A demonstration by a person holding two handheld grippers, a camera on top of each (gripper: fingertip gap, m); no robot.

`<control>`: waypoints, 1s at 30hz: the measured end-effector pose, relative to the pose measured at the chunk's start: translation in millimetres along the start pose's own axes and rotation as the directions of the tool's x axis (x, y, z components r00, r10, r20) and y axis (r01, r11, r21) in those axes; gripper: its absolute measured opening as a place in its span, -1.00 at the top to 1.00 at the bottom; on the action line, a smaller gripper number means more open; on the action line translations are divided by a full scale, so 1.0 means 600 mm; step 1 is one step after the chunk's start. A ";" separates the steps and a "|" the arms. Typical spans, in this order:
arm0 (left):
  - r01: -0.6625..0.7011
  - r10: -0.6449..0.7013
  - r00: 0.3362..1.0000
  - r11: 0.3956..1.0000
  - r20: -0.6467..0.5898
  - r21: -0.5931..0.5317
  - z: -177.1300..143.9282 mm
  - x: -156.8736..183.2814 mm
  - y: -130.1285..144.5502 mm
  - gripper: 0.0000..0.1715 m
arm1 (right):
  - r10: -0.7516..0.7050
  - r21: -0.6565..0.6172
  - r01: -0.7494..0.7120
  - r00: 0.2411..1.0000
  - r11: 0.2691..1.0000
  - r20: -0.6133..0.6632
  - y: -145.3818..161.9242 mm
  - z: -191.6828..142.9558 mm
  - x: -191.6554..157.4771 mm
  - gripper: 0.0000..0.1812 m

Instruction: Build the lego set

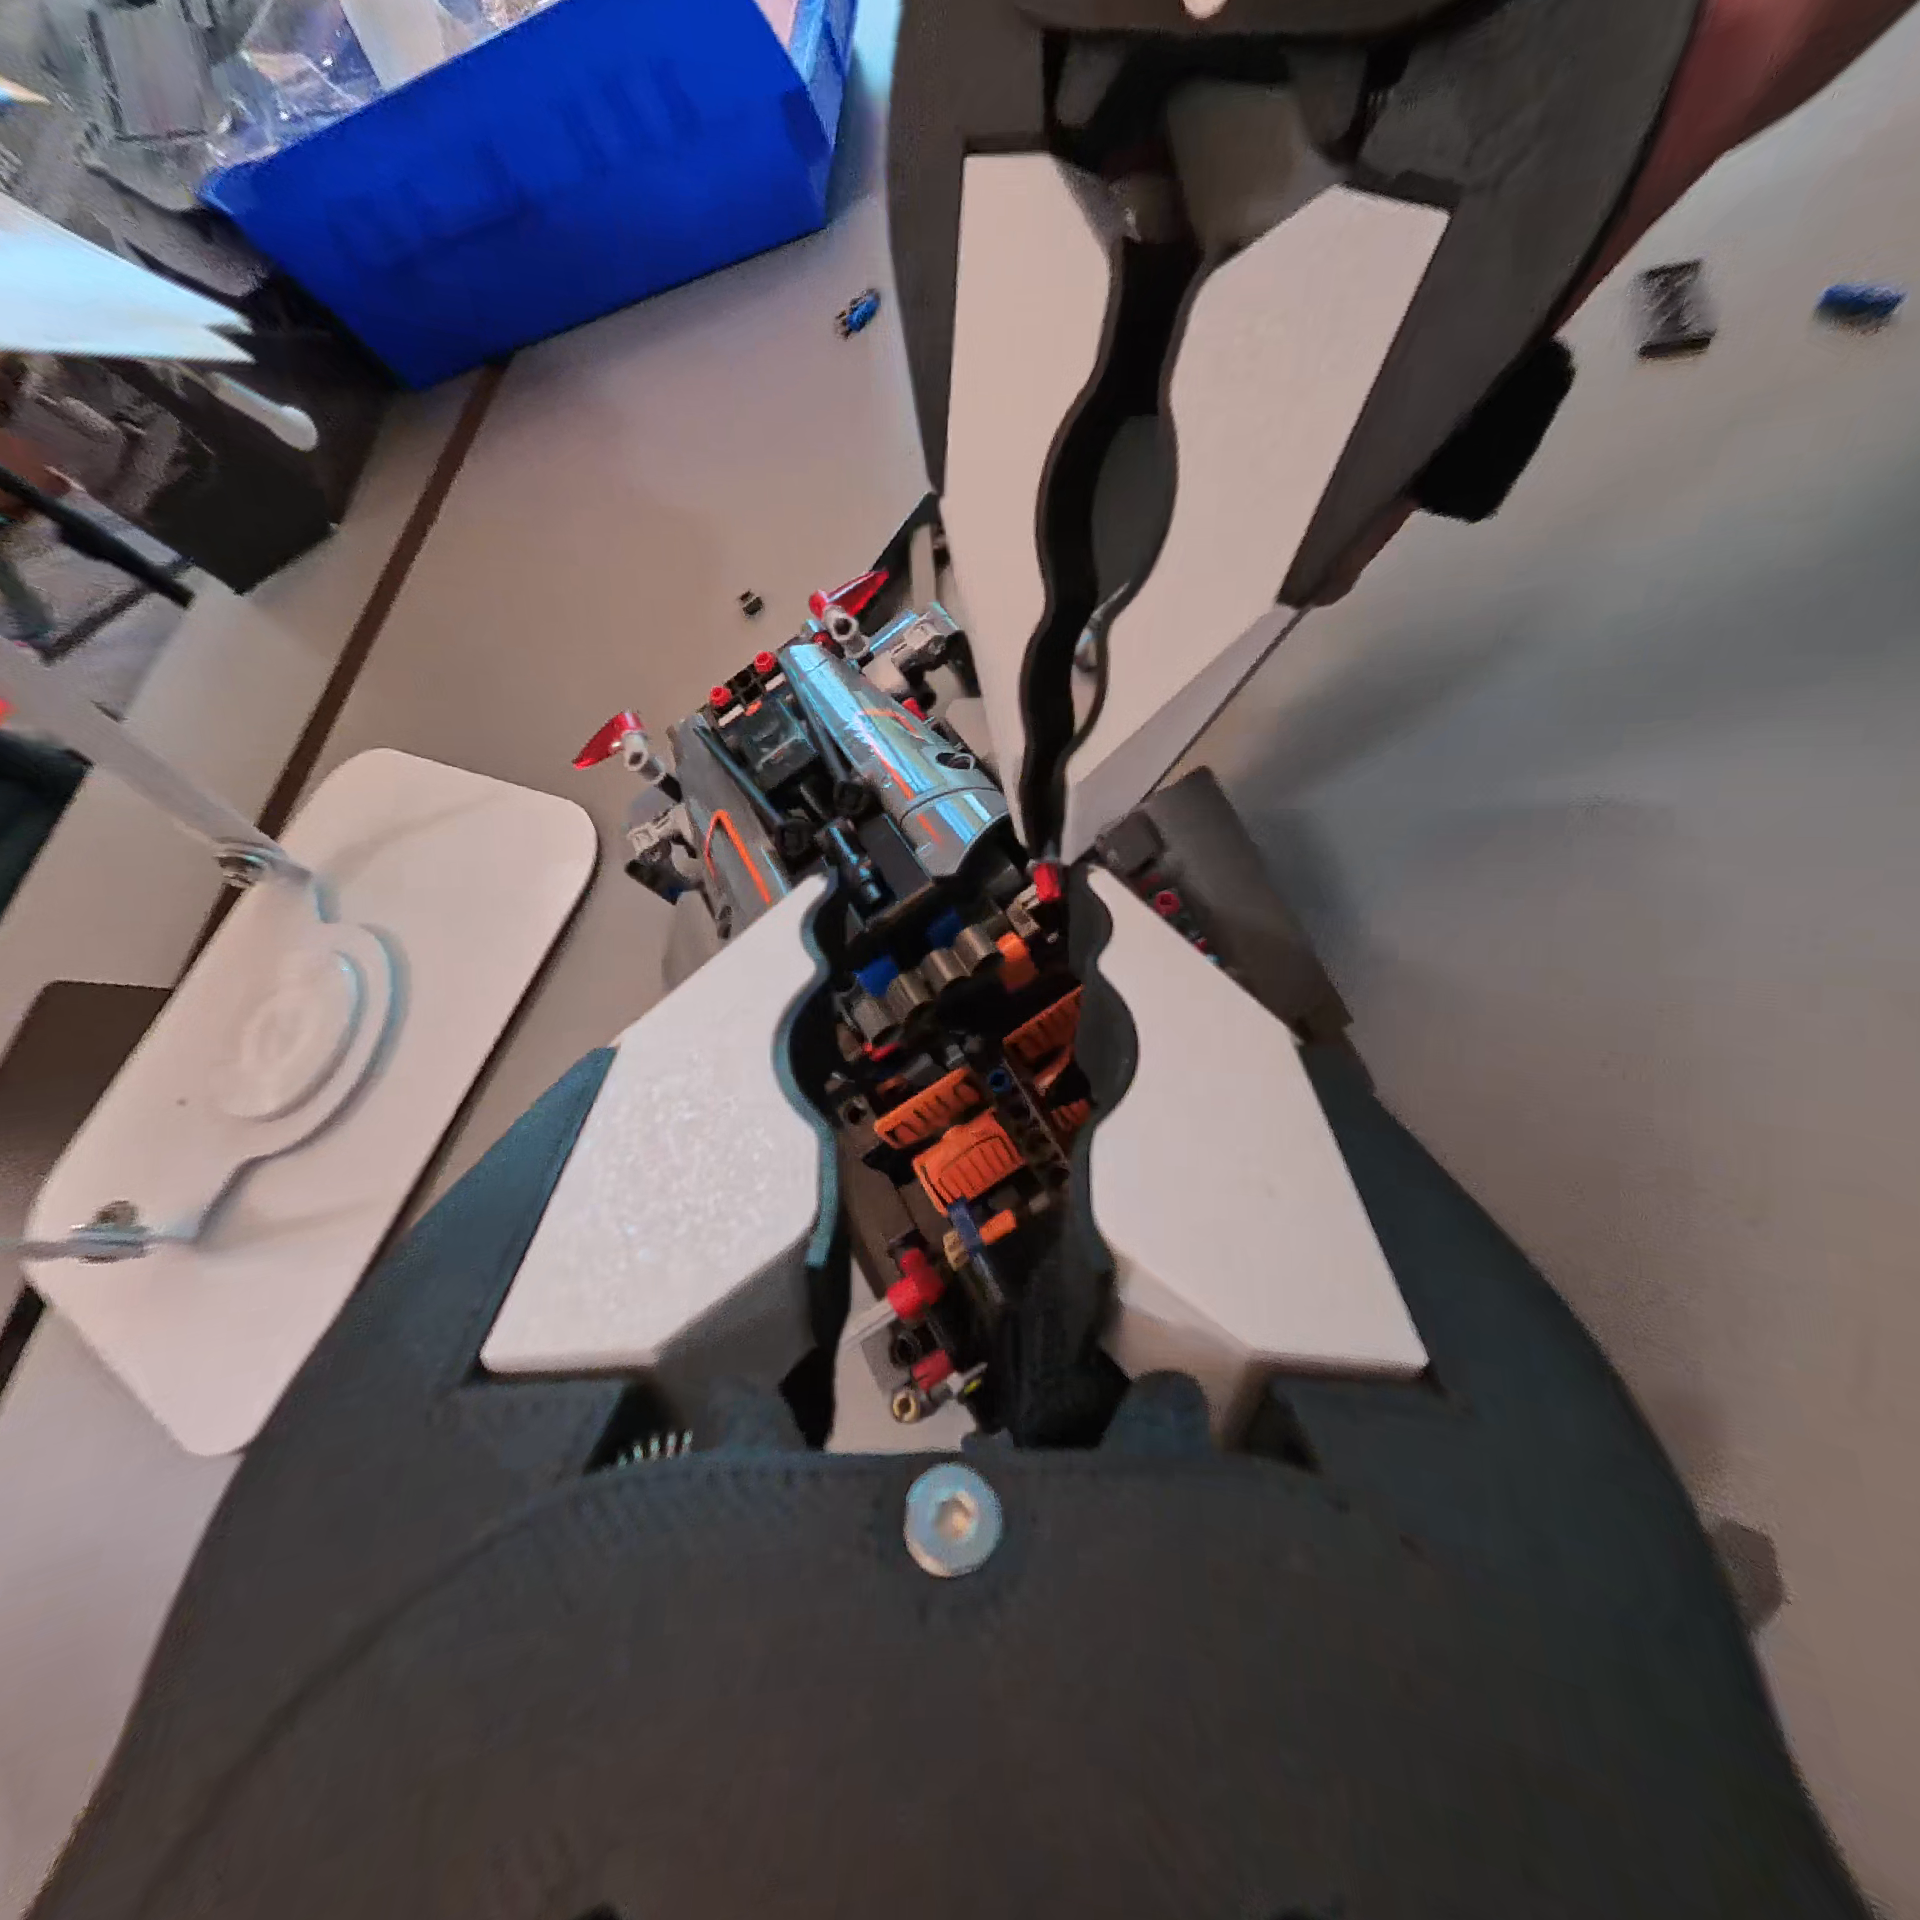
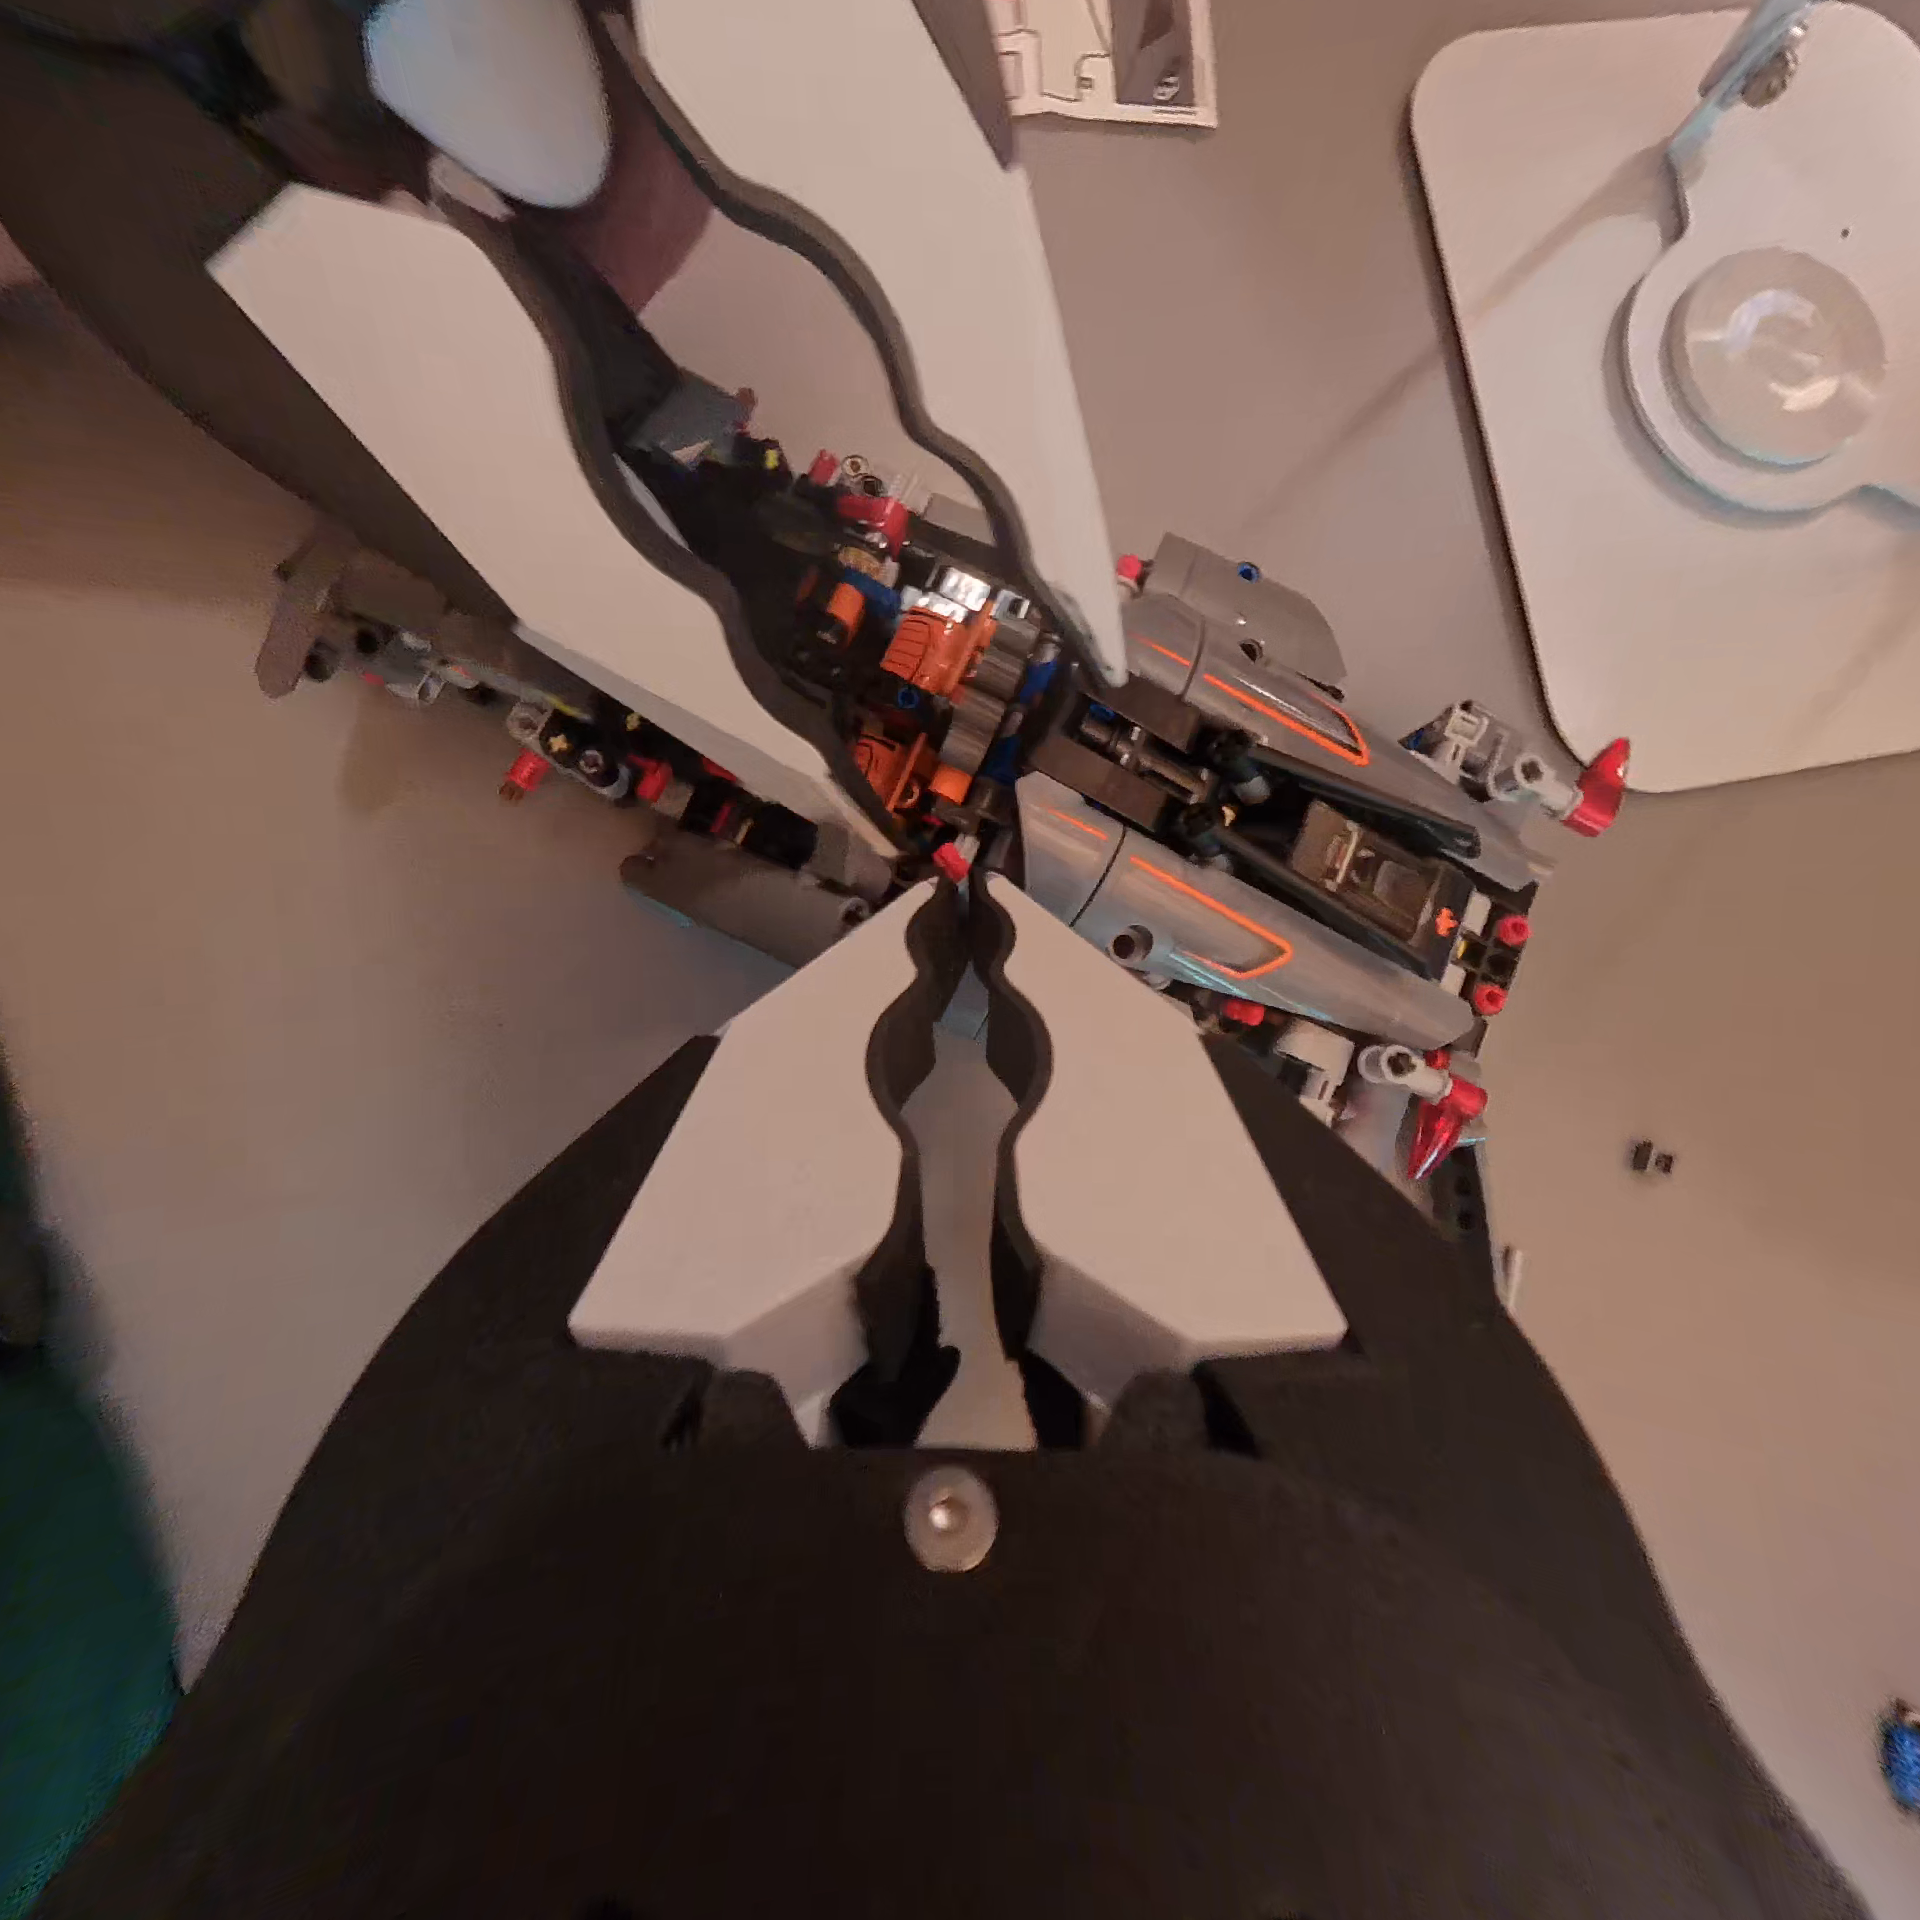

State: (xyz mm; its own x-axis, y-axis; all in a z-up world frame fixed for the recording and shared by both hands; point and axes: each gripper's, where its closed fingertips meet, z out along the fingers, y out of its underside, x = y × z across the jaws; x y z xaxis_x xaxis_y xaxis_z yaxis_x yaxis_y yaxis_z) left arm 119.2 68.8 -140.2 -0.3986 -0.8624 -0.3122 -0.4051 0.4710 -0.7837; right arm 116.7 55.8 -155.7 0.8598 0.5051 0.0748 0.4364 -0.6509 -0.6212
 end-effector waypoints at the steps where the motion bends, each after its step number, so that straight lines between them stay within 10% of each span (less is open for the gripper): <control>1: -0.020 0.020 1.000 1.000 0.021 -0.010 0.004 -0.001 0.000 0.52 | -0.029 -0.001 0.029 1.000 1.000 0.000 -0.001 -0.001 -0.001 1.00; 30: -0.033 0.037 0.998 0.997 0.060 -0.068 0.020 -0.009 0.013 0.35 | -0.365 -0.051 0.362 0.927 0.931 -0.085 0.006 0.005 0.006 0.95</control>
State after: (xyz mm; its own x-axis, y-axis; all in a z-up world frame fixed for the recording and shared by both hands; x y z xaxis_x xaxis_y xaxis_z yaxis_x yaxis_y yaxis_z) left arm 128.2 74.7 -151.0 -0.3632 -0.8541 -0.3723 -0.4469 0.5103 -0.7347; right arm 120.8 57.1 -160.0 0.6605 0.6578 0.3619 0.7306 -0.4522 -0.5116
